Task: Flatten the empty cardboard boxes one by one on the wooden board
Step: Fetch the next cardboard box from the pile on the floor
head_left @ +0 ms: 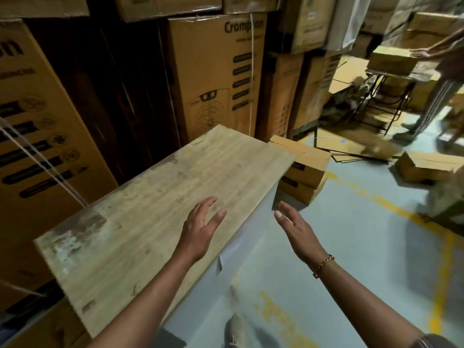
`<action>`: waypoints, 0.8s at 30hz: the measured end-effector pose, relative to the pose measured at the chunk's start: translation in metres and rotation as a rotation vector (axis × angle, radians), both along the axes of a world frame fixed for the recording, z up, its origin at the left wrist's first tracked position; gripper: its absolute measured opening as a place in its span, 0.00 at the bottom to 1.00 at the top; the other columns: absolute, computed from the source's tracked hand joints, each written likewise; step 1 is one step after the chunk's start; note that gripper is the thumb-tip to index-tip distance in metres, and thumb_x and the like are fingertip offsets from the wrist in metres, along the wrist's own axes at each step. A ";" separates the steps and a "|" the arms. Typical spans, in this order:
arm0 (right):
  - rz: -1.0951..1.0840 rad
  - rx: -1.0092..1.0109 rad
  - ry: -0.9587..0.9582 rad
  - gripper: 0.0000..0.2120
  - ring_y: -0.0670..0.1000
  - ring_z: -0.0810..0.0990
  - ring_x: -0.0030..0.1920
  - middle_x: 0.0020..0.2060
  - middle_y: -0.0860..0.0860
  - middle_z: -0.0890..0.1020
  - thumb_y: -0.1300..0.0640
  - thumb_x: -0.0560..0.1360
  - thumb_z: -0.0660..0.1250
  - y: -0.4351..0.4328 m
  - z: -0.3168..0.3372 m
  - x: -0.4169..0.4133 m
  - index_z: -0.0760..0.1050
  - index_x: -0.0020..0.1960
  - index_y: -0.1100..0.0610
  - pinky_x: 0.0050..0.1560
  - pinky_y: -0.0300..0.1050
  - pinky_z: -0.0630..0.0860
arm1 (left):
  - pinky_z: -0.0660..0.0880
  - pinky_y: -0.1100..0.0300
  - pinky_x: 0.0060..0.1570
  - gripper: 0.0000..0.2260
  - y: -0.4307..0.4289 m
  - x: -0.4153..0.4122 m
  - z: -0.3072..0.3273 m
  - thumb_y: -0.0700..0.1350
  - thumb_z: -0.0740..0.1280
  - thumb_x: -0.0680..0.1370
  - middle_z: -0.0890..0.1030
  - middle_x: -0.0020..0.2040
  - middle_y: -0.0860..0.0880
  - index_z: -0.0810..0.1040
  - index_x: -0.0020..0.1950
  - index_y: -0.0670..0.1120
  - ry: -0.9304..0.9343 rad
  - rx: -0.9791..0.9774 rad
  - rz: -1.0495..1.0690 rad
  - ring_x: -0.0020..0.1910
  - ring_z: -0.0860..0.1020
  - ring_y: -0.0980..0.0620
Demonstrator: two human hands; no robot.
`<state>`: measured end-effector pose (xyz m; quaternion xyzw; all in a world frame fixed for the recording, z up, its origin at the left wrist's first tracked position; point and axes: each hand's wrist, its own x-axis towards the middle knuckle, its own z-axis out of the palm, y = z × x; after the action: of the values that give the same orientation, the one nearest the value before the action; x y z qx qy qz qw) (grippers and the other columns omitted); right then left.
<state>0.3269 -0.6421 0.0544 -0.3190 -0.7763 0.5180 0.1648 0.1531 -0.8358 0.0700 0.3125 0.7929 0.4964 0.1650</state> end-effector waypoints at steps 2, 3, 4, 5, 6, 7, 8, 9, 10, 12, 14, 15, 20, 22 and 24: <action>-0.040 0.007 -0.018 0.32 0.45 0.65 0.73 0.74 0.42 0.67 0.33 0.77 0.57 0.038 -0.007 -0.005 0.62 0.77 0.45 0.72 0.47 0.63 | 0.63 0.61 0.65 0.26 0.046 -0.014 -0.006 0.68 0.60 0.75 0.68 0.67 0.64 0.69 0.71 0.61 -0.005 0.004 -0.040 0.67 0.66 0.63; -0.063 0.006 -0.032 0.31 0.45 0.65 0.73 0.73 0.42 0.67 0.34 0.77 0.57 0.058 -0.009 -0.009 0.62 0.76 0.45 0.71 0.46 0.63 | 0.63 0.60 0.66 0.29 0.070 -0.021 -0.009 0.70 0.59 0.73 0.68 0.67 0.64 0.70 0.71 0.61 -0.014 0.004 -0.057 0.68 0.66 0.63; -0.092 -0.007 -0.051 0.31 0.46 0.66 0.73 0.73 0.42 0.68 0.34 0.77 0.57 0.077 -0.010 -0.012 0.63 0.76 0.45 0.71 0.46 0.63 | 0.64 0.60 0.66 0.30 0.095 -0.029 -0.011 0.71 0.58 0.72 0.69 0.67 0.64 0.70 0.71 0.61 -0.031 -0.005 -0.072 0.68 0.67 0.62; -0.117 -0.023 -0.068 0.31 0.46 0.66 0.73 0.73 0.43 0.68 0.34 0.77 0.57 0.096 -0.011 -0.014 0.63 0.76 0.45 0.71 0.46 0.64 | 0.64 0.60 0.66 0.31 0.119 -0.037 -0.013 0.71 0.58 0.71 0.69 0.67 0.63 0.70 0.71 0.60 -0.051 -0.018 -0.089 0.68 0.67 0.61; -0.130 -0.033 -0.077 0.30 0.46 0.67 0.72 0.73 0.43 0.69 0.34 0.77 0.57 0.113 -0.013 -0.017 0.63 0.76 0.45 0.71 0.46 0.65 | 0.65 0.60 0.64 0.30 0.142 -0.043 -0.013 0.71 0.59 0.72 0.70 0.68 0.62 0.70 0.71 0.60 -0.066 -0.027 -0.111 0.68 0.68 0.61; -0.140 -0.036 -0.083 0.30 0.46 0.67 0.72 0.73 0.43 0.69 0.34 0.77 0.58 0.131 -0.015 -0.019 0.64 0.76 0.45 0.71 0.47 0.65 | 0.65 0.61 0.63 0.29 0.164 -0.050 -0.013 0.69 0.59 0.73 0.70 0.69 0.60 0.70 0.71 0.59 -0.068 -0.036 -0.135 0.68 0.68 0.60; -0.159 -0.042 -0.092 0.30 0.46 0.67 0.72 0.73 0.44 0.70 0.35 0.78 0.58 0.149 -0.017 -0.021 0.64 0.76 0.45 0.71 0.47 0.65 | 0.65 0.60 0.63 0.28 0.187 -0.057 -0.013 0.68 0.60 0.74 0.70 0.70 0.59 0.70 0.71 0.59 -0.062 -0.044 -0.159 0.68 0.68 0.60; -0.182 -0.054 -0.102 0.29 0.46 0.68 0.72 0.73 0.44 0.70 0.36 0.78 0.58 0.166 -0.017 -0.022 0.64 0.76 0.46 0.71 0.47 0.65 | 0.65 0.60 0.63 0.26 0.208 -0.063 -0.014 0.67 0.61 0.75 0.70 0.70 0.59 0.70 0.71 0.60 -0.051 -0.051 -0.177 0.68 0.68 0.59; -0.201 -0.068 -0.109 0.29 0.46 0.68 0.72 0.73 0.44 0.70 0.37 0.78 0.59 0.181 -0.017 -0.022 0.65 0.76 0.47 0.71 0.46 0.65 | 0.66 0.60 0.62 0.24 0.227 -0.068 -0.013 0.66 0.61 0.76 0.70 0.70 0.59 0.70 0.71 0.61 -0.043 -0.058 -0.192 0.68 0.68 0.59; -0.225 -0.076 -0.112 0.27 0.45 0.68 0.71 0.72 0.44 0.71 0.38 0.79 0.59 0.211 -0.019 -0.024 0.66 0.75 0.47 0.69 0.44 0.65 | 0.66 0.59 0.63 0.22 0.264 -0.077 -0.013 0.64 0.62 0.78 0.70 0.71 0.59 0.69 0.71 0.62 -0.030 -0.068 -0.218 0.67 0.68 0.60; -0.251 -0.071 -0.122 0.26 0.45 0.69 0.70 0.71 0.44 0.71 0.38 0.79 0.58 0.245 -0.019 -0.028 0.66 0.75 0.47 0.67 0.43 0.65 | 0.67 0.57 0.65 0.21 0.303 -0.088 -0.015 0.63 0.62 0.78 0.69 0.71 0.59 0.69 0.71 0.62 -0.014 -0.086 -0.226 0.67 0.68 0.59; -0.265 -0.074 -0.120 0.26 0.45 0.69 0.70 0.71 0.44 0.71 0.39 0.80 0.58 0.263 -0.019 -0.030 0.66 0.75 0.47 0.66 0.42 0.65 | 0.68 0.56 0.65 0.21 0.322 -0.093 -0.015 0.63 0.62 0.78 0.69 0.71 0.58 0.69 0.71 0.62 -0.012 -0.091 -0.227 0.68 0.68 0.57; -0.273 -0.091 -0.110 0.30 0.45 0.71 0.68 0.68 0.44 0.74 0.32 0.77 0.57 0.367 -0.027 -0.044 0.69 0.72 0.47 0.64 0.42 0.66 | 0.68 0.54 0.65 0.21 0.425 -0.108 -0.027 0.63 0.62 0.79 0.69 0.72 0.56 0.68 0.71 0.61 -0.010 -0.107 -0.246 0.69 0.68 0.54; -0.270 -0.098 -0.096 0.33 0.45 0.71 0.67 0.68 0.44 0.74 0.29 0.75 0.57 0.412 -0.031 -0.052 0.69 0.72 0.47 0.63 0.42 0.66 | 0.69 0.54 0.65 0.22 0.471 -0.112 -0.031 0.64 0.62 0.78 0.69 0.73 0.56 0.68 0.71 0.61 -0.006 -0.115 -0.251 0.70 0.68 0.53; -0.268 -0.119 -0.094 0.27 0.45 0.71 0.65 0.68 0.45 0.74 0.36 0.78 0.58 0.459 -0.033 -0.059 0.69 0.72 0.48 0.62 0.43 0.66 | 0.68 0.54 0.64 0.25 0.519 -0.116 -0.033 0.67 0.61 0.76 0.69 0.73 0.55 0.69 0.71 0.61 -0.035 -0.125 -0.214 0.70 0.68 0.52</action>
<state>0.2681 -0.1827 0.0219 -0.4531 -0.7015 0.5209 0.1768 0.0373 -0.3173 0.0375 0.3757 0.7813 0.4311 0.2502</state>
